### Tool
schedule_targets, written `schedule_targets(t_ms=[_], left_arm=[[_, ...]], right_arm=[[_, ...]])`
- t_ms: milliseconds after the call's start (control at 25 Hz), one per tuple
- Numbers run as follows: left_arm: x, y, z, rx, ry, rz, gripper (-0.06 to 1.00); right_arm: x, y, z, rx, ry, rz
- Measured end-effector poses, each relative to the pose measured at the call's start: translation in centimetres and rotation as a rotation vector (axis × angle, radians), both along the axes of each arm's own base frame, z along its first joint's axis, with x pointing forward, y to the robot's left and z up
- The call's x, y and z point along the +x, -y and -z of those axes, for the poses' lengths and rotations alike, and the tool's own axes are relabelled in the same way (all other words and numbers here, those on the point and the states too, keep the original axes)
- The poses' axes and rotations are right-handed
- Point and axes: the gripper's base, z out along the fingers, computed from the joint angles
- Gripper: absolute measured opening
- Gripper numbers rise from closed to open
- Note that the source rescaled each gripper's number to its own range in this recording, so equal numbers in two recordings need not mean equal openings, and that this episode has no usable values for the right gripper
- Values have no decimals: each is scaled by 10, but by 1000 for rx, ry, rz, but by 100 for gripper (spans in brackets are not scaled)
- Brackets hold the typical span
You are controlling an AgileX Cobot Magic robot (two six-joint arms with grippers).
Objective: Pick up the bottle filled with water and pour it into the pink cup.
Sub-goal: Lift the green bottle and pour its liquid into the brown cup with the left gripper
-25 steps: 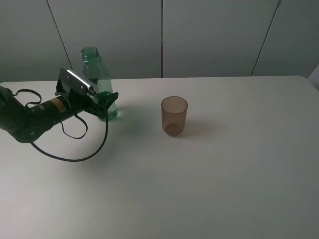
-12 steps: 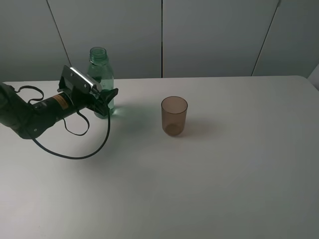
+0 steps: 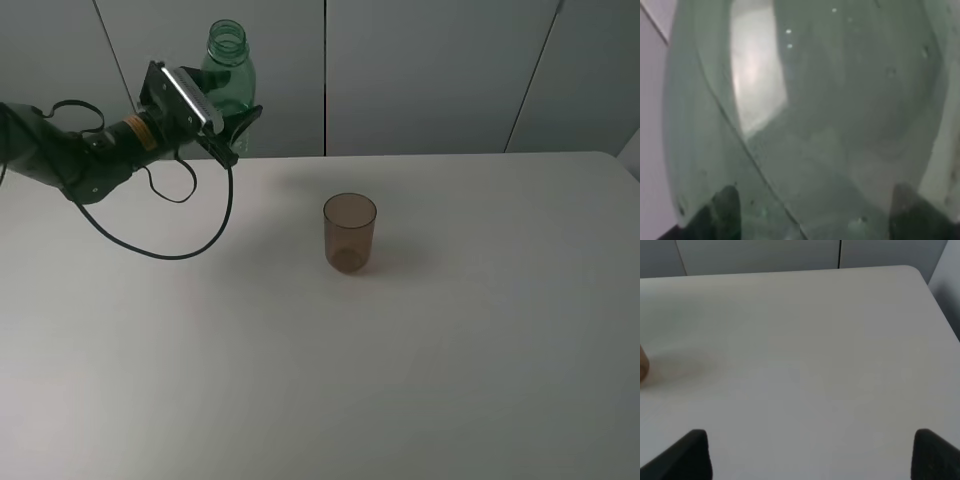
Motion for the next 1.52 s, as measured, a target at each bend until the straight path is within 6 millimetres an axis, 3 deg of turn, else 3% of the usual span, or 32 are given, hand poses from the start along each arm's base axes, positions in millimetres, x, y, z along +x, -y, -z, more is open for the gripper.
schedule_targets(t_ms=[120, 360, 640, 1200, 1520], left_arm=[[17, 10, -8, 16, 65, 77, 2], [38, 32, -5, 89, 167, 209, 2], [40, 64, 17, 202, 236, 370, 1], [49, 99, 59, 312, 424, 428, 1], [44, 110, 62, 368, 551, 427, 1]], right_arm=[[0, 0, 0, 0, 0, 0], [0, 0, 0, 0, 0, 0], [0, 0, 0, 0, 0, 0], [0, 0, 0, 0, 0, 0], [0, 0, 0, 0, 0, 0]])
